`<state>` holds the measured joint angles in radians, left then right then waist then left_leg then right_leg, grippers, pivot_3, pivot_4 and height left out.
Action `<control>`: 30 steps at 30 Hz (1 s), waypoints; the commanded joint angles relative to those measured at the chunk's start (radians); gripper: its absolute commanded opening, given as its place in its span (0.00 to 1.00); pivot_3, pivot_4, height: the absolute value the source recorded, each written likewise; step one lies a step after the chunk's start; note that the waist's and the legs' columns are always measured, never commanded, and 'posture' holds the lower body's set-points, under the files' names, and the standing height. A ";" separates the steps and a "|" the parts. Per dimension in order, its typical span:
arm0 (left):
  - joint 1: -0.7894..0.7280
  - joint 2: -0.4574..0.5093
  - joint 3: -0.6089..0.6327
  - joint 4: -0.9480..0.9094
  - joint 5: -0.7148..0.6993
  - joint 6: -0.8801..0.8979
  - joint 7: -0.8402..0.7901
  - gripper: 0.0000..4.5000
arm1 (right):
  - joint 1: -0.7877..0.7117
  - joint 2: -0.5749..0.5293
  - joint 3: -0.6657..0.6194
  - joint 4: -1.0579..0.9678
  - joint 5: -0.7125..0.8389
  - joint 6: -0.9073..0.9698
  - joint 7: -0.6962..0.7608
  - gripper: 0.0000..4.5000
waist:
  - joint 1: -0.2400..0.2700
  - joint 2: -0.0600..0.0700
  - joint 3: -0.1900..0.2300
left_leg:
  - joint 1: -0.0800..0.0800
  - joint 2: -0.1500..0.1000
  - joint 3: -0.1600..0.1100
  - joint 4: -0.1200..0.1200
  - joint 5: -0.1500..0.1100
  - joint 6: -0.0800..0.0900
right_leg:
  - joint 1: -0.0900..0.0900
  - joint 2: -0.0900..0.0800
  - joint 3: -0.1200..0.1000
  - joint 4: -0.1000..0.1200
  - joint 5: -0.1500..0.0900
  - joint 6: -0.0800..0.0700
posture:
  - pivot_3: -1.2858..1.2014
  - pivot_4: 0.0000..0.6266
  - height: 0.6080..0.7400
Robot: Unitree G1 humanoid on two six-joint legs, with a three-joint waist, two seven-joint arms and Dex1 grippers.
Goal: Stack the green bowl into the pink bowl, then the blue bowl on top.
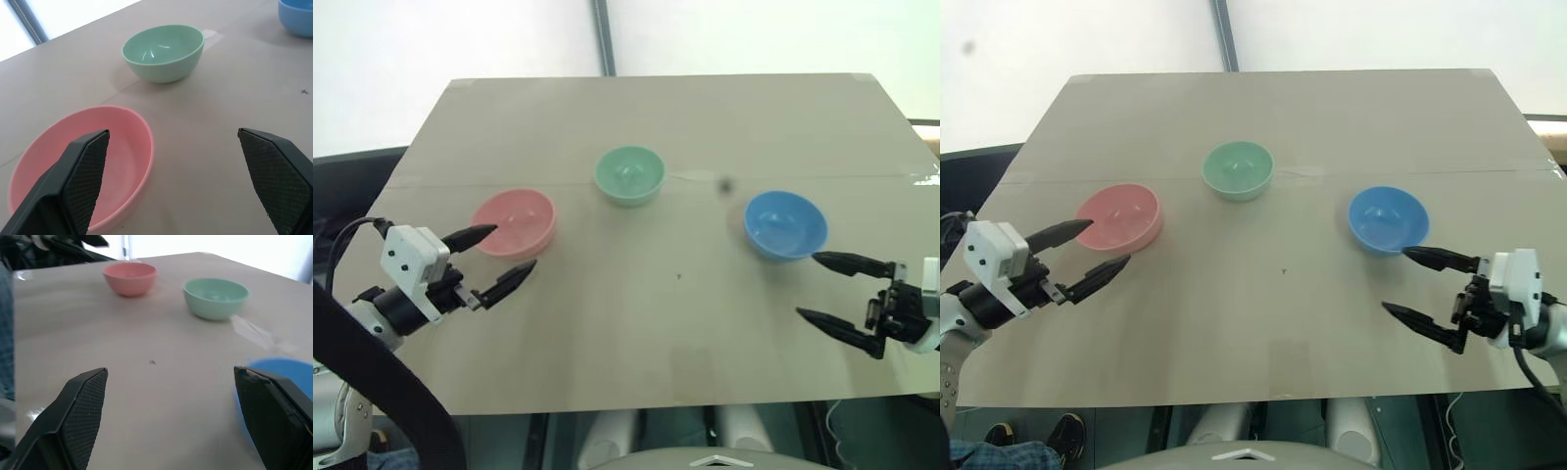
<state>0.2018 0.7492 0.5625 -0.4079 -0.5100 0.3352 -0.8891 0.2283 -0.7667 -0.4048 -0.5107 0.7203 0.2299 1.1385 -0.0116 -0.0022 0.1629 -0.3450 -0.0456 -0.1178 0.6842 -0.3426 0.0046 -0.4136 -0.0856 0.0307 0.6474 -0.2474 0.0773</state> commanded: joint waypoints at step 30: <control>-0.312 0.188 -0.334 0.357 0.340 -0.177 -0.074 0.80 | -0.100 -0.010 0.044 -0.128 0.069 0.083 -0.105 1.00 | 0.002 -0.001 0.000 | -0.002 -0.001 -0.004 0.000 0.000 0.000 | 0.000 -0.001 -0.003 -0.002 0.000 0.000 | 0.52 0.24 1.00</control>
<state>-0.0893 0.9104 0.2236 -0.0484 -0.1511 0.1583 -0.9433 0.1252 -0.7691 -0.3310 -0.6103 0.7758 0.3184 1.0391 -0.0098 -0.0028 0.1628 -0.3473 -0.0467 -0.1214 0.6842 -0.3426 0.0046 -0.4139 -0.0864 0.0271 0.6458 -0.2473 0.0774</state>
